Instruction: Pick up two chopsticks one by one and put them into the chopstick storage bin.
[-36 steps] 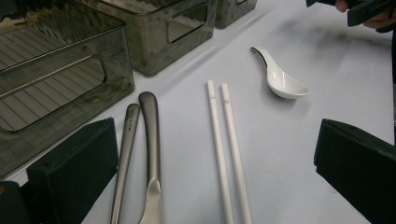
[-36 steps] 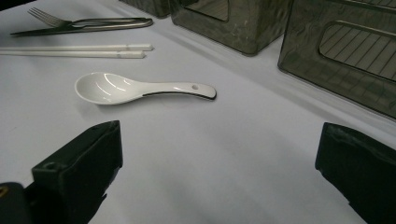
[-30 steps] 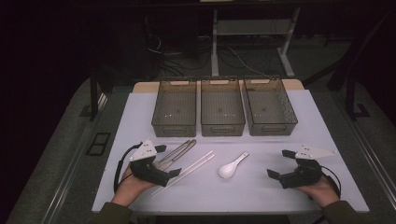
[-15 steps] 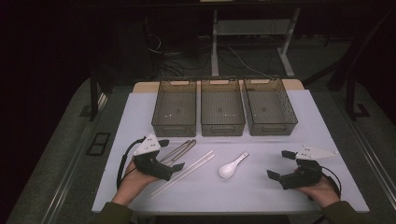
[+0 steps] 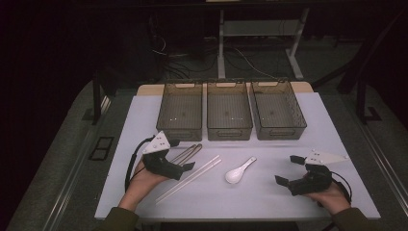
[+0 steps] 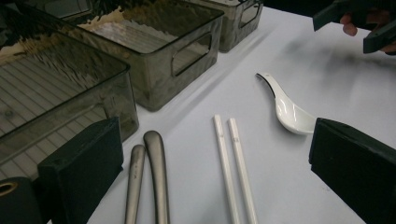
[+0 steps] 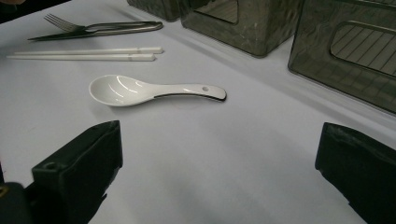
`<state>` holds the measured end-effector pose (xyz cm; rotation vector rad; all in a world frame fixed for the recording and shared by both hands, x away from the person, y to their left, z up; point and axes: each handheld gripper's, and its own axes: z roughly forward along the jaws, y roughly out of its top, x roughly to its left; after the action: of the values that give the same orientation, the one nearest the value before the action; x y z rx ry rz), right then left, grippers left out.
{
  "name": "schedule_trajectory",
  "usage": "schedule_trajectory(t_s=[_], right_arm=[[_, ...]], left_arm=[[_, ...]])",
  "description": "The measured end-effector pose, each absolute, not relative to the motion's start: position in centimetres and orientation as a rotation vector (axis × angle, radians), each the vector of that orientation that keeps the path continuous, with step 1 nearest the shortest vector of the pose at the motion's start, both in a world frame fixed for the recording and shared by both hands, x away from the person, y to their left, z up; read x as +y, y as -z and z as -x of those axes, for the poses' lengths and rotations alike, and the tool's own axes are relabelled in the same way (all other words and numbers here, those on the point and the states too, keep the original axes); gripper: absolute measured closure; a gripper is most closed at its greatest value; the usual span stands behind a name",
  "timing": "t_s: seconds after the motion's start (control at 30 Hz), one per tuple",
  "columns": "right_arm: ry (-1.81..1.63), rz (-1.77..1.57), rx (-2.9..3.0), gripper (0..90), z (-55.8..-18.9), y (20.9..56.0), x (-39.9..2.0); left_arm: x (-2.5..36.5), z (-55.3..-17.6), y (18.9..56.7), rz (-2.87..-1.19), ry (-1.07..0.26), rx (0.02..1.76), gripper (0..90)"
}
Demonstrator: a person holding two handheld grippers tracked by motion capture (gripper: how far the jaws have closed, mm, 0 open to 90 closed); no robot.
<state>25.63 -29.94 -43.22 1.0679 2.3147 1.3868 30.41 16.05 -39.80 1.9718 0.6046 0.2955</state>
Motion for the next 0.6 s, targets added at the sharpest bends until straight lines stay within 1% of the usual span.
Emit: schedule_trajectory(t_s=[0.17,0.37,0.4,0.43,0.6], right_arm=[[-1.385,-1.069,2.313,0.6,-25.6,43.2,-30.0],[-1.382,-1.070,2.310,0.7,-25.6,43.2,-29.9],[-1.382,-1.070,2.310,0.7,-25.6,43.2,-29.9],[-1.383,-1.069,2.310,0.7,-25.6,43.2,-29.9],[-1.383,-1.068,2.310,0.7,-25.6,43.3,-29.9]], left_arm=[[15.5,-31.0,39.7,-1.964,-0.287,0.612,4.2],[14.8,-31.6,39.8,-1.981,-0.279,0.607,10.6],[14.6,-31.7,39.9,-1.979,-0.277,0.609,10.6],[14.5,-31.8,39.9,-1.985,-0.277,0.606,13.1],[13.9,-32.2,40.1,-1.982,-0.264,0.607,15.3]])
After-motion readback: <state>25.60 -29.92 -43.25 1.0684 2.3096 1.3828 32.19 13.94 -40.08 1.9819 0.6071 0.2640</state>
